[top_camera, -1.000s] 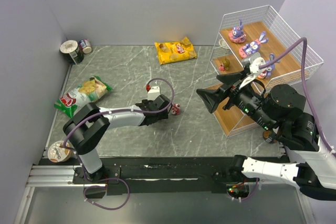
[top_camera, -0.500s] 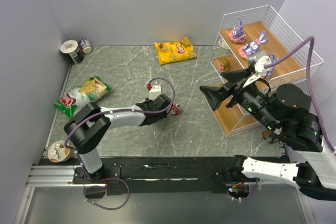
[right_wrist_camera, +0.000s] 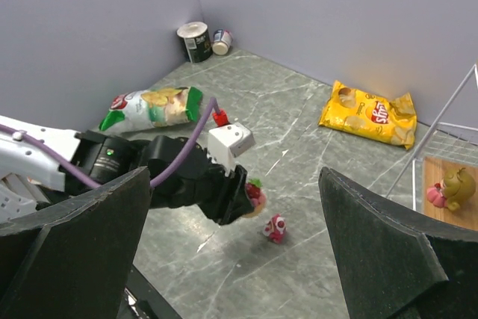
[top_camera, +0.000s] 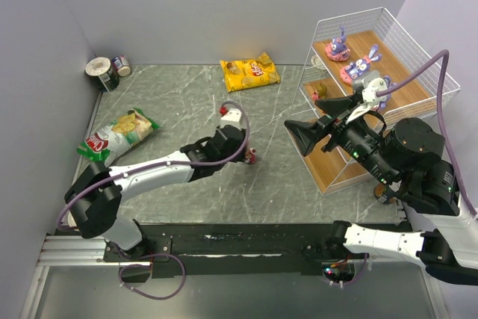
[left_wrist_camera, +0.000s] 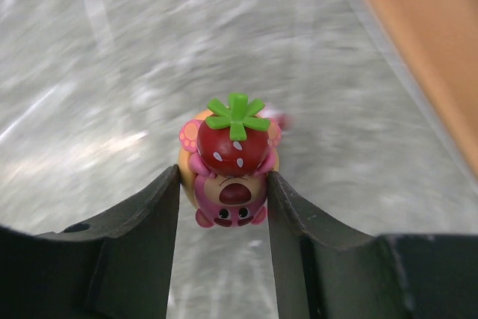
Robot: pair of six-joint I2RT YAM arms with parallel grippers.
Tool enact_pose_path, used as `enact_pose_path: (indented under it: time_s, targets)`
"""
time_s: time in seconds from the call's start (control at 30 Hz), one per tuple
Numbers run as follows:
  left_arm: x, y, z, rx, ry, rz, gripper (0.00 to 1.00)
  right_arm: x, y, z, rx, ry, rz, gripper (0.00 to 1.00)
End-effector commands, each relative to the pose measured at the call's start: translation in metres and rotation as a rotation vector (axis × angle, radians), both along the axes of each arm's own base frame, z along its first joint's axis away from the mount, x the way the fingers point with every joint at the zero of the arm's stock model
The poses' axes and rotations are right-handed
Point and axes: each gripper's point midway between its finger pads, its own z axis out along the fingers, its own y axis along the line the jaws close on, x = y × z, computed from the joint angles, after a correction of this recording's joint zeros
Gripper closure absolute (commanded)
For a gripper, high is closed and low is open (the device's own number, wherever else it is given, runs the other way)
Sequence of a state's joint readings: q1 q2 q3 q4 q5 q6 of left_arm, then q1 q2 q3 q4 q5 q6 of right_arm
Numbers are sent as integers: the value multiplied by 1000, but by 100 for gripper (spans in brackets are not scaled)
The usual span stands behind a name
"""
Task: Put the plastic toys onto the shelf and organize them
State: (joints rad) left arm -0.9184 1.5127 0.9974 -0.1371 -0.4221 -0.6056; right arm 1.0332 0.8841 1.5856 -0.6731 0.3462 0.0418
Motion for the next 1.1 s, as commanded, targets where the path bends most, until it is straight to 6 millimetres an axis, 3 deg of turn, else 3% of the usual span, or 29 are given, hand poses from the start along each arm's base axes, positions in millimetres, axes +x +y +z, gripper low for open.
enact_pose_path:
  time_s: [0.0, 0.07, 0.17, 0.37, 0.53, 0.83, 1.07]
  targets:
    - [-18, -64, 59, -104, -137, -273, 99, -2, -6, 25, 55, -48, -2, 0]
    - [-26, -89, 73, -156, -183, -346, 99, -3, -8, 27, 60, -52, -4, 0]
    - [-41, -123, 74, -197, -185, -463, 99, -5, -11, 30, 68, -56, -2, 0]
    - [-62, -187, 55, -183, -183, -619, 99, -11, -15, 36, 89, -63, 12, 0]
    - [-67, -229, 34, -210, -184, -694, 99, -16, -19, 43, 80, -72, 30, 0]
    - [-81, -279, -2, -168, -193, -806, 99, -22, -20, 45, 95, -49, 53, 0]
    - [-85, -289, -21, -119, -209, -845, 99, -24, -15, 44, 94, -36, 75, 0]
